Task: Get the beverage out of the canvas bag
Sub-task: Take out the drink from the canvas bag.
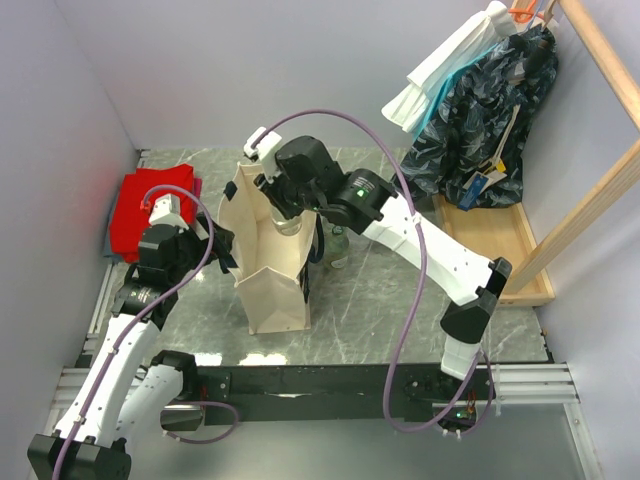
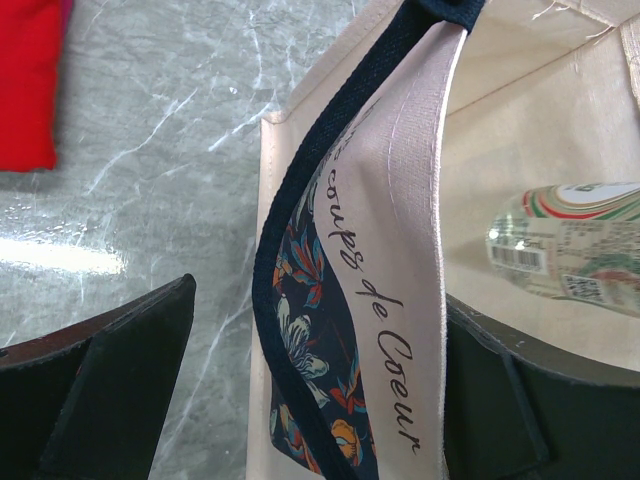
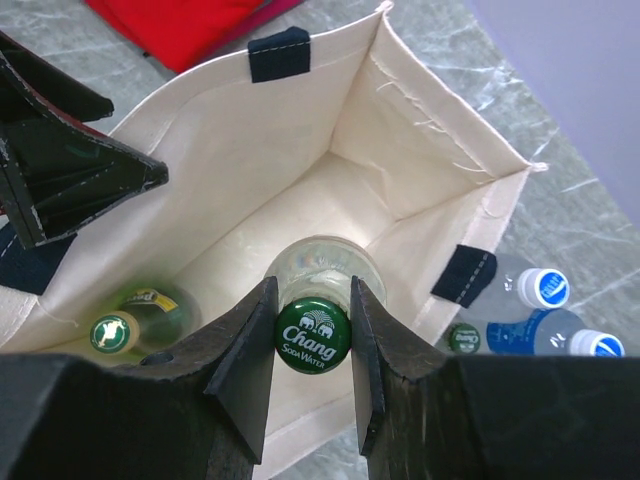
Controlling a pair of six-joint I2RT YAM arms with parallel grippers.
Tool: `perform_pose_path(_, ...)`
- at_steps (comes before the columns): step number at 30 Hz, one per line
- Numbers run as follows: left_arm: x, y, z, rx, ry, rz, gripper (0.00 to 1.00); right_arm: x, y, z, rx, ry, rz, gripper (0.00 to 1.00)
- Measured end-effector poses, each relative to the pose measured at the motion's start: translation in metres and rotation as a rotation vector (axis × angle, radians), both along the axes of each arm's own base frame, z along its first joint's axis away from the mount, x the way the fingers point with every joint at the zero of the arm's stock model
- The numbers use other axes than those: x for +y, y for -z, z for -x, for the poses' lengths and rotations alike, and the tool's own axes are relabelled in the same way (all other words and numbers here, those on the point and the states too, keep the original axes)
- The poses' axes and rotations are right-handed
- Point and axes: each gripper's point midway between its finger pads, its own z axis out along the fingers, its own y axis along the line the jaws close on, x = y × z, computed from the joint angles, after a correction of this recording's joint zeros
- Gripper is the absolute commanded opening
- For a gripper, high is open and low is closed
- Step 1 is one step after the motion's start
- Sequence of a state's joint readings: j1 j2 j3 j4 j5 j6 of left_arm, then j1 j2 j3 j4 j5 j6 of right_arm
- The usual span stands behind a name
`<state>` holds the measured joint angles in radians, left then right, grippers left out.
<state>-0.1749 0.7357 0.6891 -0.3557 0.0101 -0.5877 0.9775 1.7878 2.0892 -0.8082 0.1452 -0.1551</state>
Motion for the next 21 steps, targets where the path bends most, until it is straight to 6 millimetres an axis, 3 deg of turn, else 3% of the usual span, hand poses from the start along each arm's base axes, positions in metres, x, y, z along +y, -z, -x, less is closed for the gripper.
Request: perform_pose_path(21,0.0,0.0,0.0,0.0,0.0,0.0,0.96,-0.021,-0.06,0.006,-0.155,0.052,-0.074,0.0)
